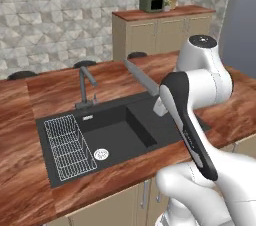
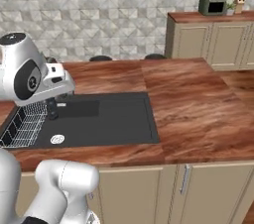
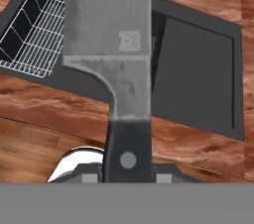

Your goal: Move the cutting board and knife to the sink. Then move spray from the cabinet to the counter.

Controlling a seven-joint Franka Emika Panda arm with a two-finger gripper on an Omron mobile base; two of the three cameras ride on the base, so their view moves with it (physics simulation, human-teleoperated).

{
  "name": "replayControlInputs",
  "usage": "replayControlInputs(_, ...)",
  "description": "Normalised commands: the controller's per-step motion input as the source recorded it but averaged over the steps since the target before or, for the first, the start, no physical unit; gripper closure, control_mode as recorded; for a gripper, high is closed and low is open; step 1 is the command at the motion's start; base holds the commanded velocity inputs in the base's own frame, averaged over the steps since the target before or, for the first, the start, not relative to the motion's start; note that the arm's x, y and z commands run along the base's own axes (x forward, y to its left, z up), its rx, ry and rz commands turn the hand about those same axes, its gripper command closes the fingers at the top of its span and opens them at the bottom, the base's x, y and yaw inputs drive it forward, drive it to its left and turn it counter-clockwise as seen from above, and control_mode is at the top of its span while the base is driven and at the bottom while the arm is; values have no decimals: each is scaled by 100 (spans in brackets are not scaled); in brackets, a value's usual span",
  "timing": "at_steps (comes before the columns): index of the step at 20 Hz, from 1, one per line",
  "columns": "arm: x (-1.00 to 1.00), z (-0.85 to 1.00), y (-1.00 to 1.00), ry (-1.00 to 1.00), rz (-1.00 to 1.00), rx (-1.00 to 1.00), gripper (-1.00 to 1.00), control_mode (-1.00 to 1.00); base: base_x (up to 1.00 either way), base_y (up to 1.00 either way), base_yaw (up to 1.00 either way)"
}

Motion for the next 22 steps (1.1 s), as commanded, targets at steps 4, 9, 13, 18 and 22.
replayControlInputs(4, 0, 0, 0, 0, 0, 0, 100, 100, 61, 34, -21)
replayControlInputs(9, 0, 0, 0, 0, 0, 0, 100, 100, 32, 23, -4)
replayControlInputs(13, 0, 0, 0, 0, 0, 0, 100, 100, 0, -1, 44)
replayControlInputs(18, 0, 0, 0, 0, 0, 0, 100, 100, 0, 0, 51)
replayControlInputs(22, 0, 0, 0, 0, 0, 0, 100, 100, 0, 0, 50)
